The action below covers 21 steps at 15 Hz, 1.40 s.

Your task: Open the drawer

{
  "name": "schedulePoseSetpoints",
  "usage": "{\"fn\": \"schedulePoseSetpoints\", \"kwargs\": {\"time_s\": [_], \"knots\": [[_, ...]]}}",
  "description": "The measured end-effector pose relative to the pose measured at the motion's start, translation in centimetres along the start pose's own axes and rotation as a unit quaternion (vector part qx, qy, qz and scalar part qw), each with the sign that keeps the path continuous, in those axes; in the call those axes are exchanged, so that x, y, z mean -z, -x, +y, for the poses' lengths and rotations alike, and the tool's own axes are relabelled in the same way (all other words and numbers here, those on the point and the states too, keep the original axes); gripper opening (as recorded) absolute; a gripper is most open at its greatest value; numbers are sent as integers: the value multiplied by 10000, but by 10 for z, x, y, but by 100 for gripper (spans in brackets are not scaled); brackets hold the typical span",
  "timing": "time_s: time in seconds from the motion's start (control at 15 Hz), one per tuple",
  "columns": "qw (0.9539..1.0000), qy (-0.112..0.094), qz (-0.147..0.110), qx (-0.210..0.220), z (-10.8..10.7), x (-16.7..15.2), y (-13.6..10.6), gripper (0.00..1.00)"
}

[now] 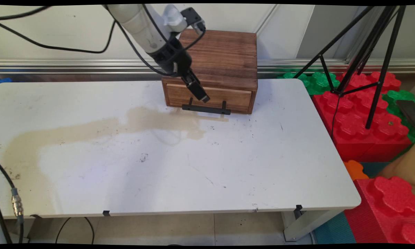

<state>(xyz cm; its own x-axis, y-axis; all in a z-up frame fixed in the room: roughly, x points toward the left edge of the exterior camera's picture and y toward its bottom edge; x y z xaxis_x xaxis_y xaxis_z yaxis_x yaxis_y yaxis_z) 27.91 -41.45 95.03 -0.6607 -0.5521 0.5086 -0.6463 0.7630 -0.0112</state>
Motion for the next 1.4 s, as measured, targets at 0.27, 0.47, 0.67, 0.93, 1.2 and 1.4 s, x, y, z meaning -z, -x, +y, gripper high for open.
{"fn": "schedulePoseSetpoints", "kwargs": {"time_s": [0.27, 0.47, 0.67, 0.93, 1.2, 1.4], "knots": [[9998, 85, -108, -117, -7, -24, -7, 100], [9993, 136, -212, -277, -12, -42, -11, 100], [9985, 188, -311, -419, -16, -54, -14, 100], [9956, 299, -532, -711, -22, -72, -14, 100], [9927, 306, -685, -945, -27, -86, -16, 100], [9901, 293, -767, -1138, -29, -98, -19, 100]]}}
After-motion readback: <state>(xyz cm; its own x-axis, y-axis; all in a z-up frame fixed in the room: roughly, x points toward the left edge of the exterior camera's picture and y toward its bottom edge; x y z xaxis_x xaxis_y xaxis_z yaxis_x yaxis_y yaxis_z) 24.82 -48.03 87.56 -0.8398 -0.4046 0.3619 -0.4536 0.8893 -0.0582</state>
